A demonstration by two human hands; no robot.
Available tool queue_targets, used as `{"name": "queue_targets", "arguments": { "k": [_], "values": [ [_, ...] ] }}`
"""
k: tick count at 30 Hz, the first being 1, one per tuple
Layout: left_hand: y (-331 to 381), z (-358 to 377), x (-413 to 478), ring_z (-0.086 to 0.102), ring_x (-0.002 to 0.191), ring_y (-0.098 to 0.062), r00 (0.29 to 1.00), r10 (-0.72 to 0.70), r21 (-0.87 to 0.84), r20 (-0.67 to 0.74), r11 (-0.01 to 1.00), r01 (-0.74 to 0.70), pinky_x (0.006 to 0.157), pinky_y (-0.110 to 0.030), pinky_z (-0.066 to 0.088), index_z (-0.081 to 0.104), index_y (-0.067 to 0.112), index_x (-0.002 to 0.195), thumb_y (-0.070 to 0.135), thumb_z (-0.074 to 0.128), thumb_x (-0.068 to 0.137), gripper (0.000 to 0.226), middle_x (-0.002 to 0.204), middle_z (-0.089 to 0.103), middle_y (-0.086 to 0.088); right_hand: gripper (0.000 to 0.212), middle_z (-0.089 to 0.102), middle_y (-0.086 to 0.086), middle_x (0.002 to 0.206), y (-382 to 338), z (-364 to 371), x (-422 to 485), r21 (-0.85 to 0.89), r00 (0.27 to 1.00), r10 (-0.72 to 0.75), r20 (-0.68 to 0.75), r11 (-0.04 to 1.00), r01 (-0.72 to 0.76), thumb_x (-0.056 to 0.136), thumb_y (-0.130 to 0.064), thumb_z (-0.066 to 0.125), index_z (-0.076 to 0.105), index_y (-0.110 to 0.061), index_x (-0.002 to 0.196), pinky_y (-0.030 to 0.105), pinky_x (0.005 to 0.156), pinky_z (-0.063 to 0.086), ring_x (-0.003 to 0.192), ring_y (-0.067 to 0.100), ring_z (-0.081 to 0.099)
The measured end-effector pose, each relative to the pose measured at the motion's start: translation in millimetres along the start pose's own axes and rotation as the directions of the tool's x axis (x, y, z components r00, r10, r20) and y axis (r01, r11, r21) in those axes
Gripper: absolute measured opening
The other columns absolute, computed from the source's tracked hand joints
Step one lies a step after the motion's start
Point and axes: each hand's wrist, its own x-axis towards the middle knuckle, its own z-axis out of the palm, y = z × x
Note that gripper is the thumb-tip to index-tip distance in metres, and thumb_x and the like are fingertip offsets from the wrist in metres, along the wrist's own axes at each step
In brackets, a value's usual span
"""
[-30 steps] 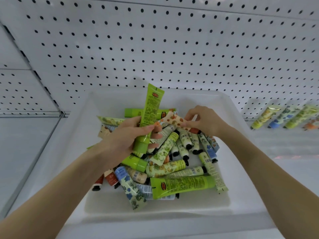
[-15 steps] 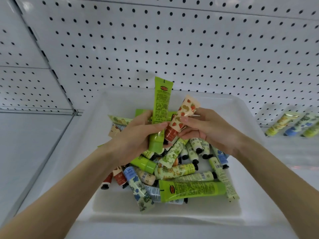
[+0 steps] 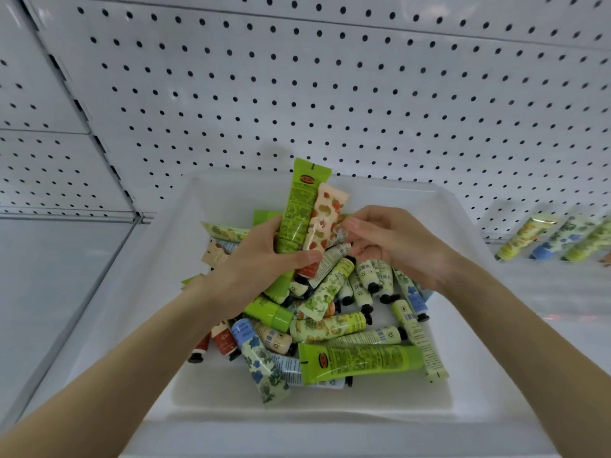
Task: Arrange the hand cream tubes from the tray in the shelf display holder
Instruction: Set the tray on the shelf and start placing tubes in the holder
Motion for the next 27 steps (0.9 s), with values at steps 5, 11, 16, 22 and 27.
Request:
{"name": "queue_targets", "arguments": {
  "k": [5,11,16,22,27],
  "values": [
    [2,-1,0,0.072,0.09,-0.018,0.999,-0.052,-0.136,0.01,0.989,0.053,0.059,-0.02,0.052,0.057,0.017,0.116,0.013,0.069,0.079,0.039,0.101,0.075,-0.004,0.027,0.068,0.009,0.077,27,-32,13,-0.432,0.932,-0.017,-0.363,0.889,-0.152,0.083,-0.033,0.07,0.064,-0.007,0.088,0.029,0.064,0.059,0.063,0.018,0.069],
    [8,-1,-3,0.07,0.095,-0.03,0.998,-0.066,-0.168,0.005,0.984,0.065,0.063,-0.038,0.047,0.054,0.016,0.12,0.018,0.067,0.078,0.044,0.098,0.075,-0.009,0.036,0.067,0.015,0.085,36,-26,20,-0.414,0.934,0.25,-0.257,0.845,-0.34,0.085,-0.034,0.068,0.062,-0.001,0.098,0.035,0.07,0.06,0.076,0.026,0.07],
    [10,-2,-4,0.069,0.1,-0.031,0.999,-0.048,-0.243,-0.015,0.969,0.043,0.094,-0.054,0.05,0.056,0.009,0.12,0.015,0.068,0.072,0.05,0.105,0.073,-0.011,0.043,0.066,0.013,0.091,42,-20,25,-0.443,0.938,0.238,-0.25,0.834,-0.33,0.085,-0.038,0.067,0.064,0.001,0.101,0.033,0.075,0.059,0.079,0.022,0.068],
    [10,-5,-2,0.072,0.091,-0.025,0.997,-0.069,-0.367,-0.033,0.929,0.052,0.069,-0.031,0.06,0.057,0.006,0.118,0.001,0.064,0.079,0.04,0.104,0.073,-0.01,0.045,0.066,0.013,0.097,45,-18,23,-0.253,0.916,0.35,-0.198,0.884,-0.393,0.083,-0.04,0.068,0.064,0.001,0.101,0.02,0.064,0.054,0.087,0.018,0.064],
    [11,-5,0,0.071,0.097,-0.025,0.992,-0.104,-0.447,-0.071,0.892,0.061,0.077,-0.037,0.06,0.055,0.005,0.12,0.0,0.061,0.086,0.035,0.106,0.073,-0.012,0.059,0.059,0.017,0.12,39,-20,16,-0.099,0.919,0.379,-0.111,0.916,-0.389,0.083,-0.035,0.069,0.054,0.008,0.119,0.022,0.072,0.057,0.103,0.021,0.061]
  ]
}}
